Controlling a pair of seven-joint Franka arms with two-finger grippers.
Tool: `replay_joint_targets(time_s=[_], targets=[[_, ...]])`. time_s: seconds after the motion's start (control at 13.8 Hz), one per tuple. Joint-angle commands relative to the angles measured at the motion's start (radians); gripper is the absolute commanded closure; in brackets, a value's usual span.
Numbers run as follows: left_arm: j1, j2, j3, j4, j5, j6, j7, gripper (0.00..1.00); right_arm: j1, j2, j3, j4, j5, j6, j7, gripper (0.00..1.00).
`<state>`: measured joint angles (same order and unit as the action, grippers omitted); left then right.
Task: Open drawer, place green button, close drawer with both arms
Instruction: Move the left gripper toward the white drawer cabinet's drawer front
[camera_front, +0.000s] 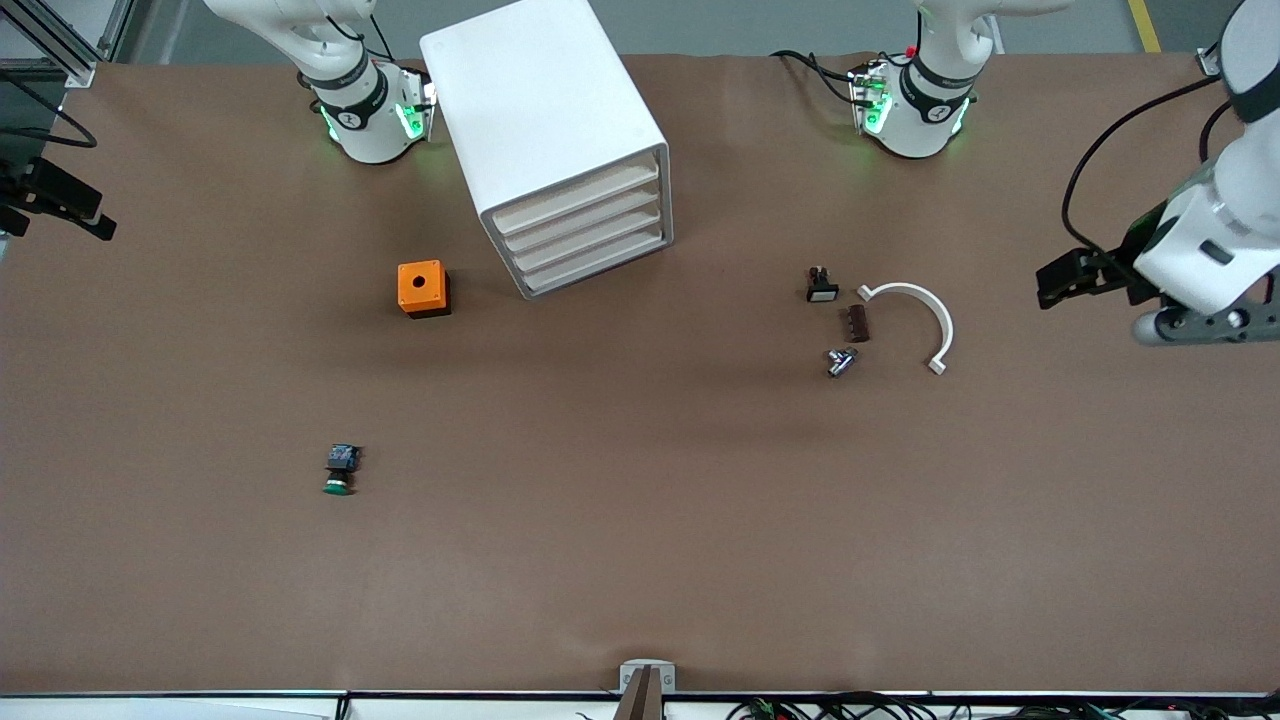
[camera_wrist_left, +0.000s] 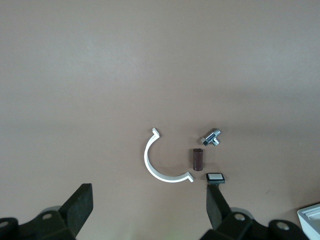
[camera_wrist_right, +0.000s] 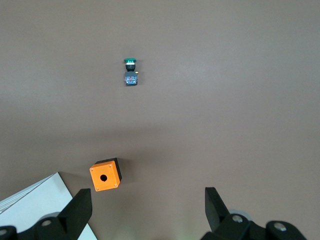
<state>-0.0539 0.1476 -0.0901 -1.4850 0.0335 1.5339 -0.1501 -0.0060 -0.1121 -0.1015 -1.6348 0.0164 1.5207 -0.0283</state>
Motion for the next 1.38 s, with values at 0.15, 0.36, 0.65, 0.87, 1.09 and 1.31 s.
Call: replay_joint_targets(time_s=[0.15, 0.36, 0.65, 0.87, 1.09, 1.31], targets=[[-0.004, 0.118, -0.034, 0.031, 0.005, -0.011, -0.096, 0.0, -0.008, -0.031, 0.006, -0.028, -0.001, 0.013, -0.004, 0.0], [-0.03, 0.202, -0.046, 0.034, 0.0, 0.015, -0.222, 0.0, -0.008, -0.031, 0.005, -0.03, -0.007, 0.024, -0.024, 0.0], [-0.087, 0.306, -0.048, 0.034, -0.057, 0.123, -0.375, 0.0, -0.012, -0.031, 0.003, -0.03, -0.009, 0.035, -0.061, 0.0], [-0.184, 0.357, -0.048, 0.035, -0.063, 0.161, -0.562, 0.0, -0.011, -0.031, 0.005, -0.03, -0.009, 0.029, -0.044, 0.0], [-0.286, 0.44, -0.048, 0.043, -0.07, 0.209, -0.874, 0.0, -0.008, -0.032, 0.006, -0.031, -0.009, 0.026, -0.032, 0.0], [-0.354, 0.515, -0.05, 0.046, -0.096, 0.27, -1.157, 0.0, 0.0, -0.034, 0.009, -0.03, -0.01, 0.015, -0.016, 0.0]])
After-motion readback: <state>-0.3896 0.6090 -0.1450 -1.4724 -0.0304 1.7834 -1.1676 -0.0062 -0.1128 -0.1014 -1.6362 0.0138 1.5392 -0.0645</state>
